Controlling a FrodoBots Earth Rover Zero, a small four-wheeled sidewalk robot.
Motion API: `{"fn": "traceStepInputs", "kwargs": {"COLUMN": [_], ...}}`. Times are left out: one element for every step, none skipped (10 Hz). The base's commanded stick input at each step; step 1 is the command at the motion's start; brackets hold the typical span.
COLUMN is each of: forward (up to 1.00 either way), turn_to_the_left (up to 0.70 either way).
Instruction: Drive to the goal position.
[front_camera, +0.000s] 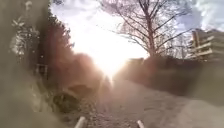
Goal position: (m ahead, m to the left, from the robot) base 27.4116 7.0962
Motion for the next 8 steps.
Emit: {"fn": "traceStepInputs", "kwargs": {"forward": [0.70,0.70,0.70,0.70,0.70,0.70,0.70,0.70], "turn_to_the_left": [0.00,0.00,0.00,0.00,0.00,0.00,0.00,0.00]}}
